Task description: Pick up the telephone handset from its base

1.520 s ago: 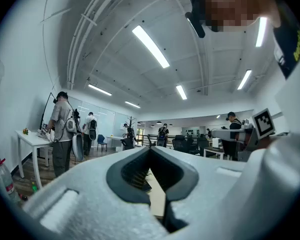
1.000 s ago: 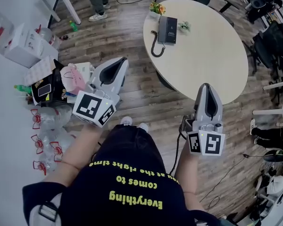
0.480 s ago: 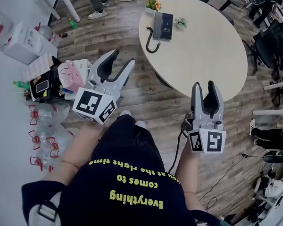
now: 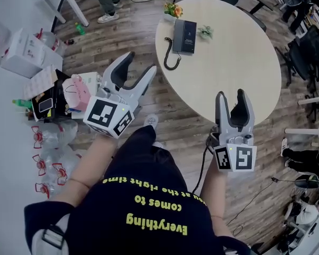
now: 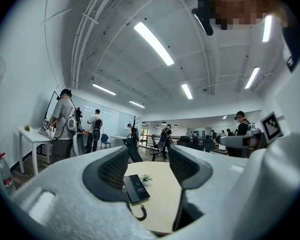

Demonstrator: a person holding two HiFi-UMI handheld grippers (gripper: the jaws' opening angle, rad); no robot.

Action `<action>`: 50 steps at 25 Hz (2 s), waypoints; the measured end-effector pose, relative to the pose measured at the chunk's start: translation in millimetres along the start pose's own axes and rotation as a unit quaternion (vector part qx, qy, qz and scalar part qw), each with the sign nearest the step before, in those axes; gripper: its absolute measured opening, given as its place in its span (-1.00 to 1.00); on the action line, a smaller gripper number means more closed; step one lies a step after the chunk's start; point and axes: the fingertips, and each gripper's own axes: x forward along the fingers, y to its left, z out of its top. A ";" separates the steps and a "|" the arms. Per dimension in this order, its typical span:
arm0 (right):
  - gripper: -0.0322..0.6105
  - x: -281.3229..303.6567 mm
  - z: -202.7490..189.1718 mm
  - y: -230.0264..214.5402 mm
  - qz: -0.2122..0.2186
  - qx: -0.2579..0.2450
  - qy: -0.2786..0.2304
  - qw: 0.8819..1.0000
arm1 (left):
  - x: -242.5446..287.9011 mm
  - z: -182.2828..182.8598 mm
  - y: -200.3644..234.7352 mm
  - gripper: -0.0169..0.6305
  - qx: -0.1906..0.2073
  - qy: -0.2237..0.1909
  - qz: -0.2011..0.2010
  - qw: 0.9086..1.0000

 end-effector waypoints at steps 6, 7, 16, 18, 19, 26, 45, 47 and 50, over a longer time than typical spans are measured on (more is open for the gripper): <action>-0.10 73.6 6.0 -14.5 -0.003 -0.010 -0.008 1.000 | 57.1 7.9 47.2 -0.13 0.004 -0.007 -0.009 1.000; -0.09 84.3 6.3 -17.2 -0.004 -0.010 -0.009 1.000 | 67.1 8.6 53.6 -0.13 0.004 -0.008 -0.011 1.000; -0.06 143.5 -13.2 -41.4 -0.018 -0.002 0.015 1.000 | 136.2 -3.5 85.2 -0.12 -0.003 0.010 -0.039 0.999; -0.05 151.8 -17.0 -47.0 -0.015 -0.002 0.024 1.000 | 146.6 -8.1 87.5 -0.12 -0.008 0.016 -0.039 0.999; -0.05 155.8 -17.8 -50.8 -0.015 0.000 0.025 1.000 | 151.6 -10.3 88.5 -0.12 -0.009 0.019 -0.039 0.999; -0.04 182.3 -25.2 -86.8 0.016 0.009 0.024 1.000 | 189.0 -19.7 86.8 -0.12 -0.006 0.024 -0.011 1.000; -0.04 243.1 -71.8 -185.8 0.077 0.046 0.063 0.994 | 268.2 -94.3 77.1 -0.12 -0.041 0.081 0.066 0.994; -0.04 247.8 -79.3 -188.0 0.073 0.050 0.073 0.993 | 274.0 -105.3 80.1 -0.12 -0.044 0.091 0.064 0.993; -0.03 255.3 -85.8 -189.1 0.072 0.051 0.080 0.993 | 284.8 -121.0 86.4 -0.12 -0.048 0.107 0.058 0.991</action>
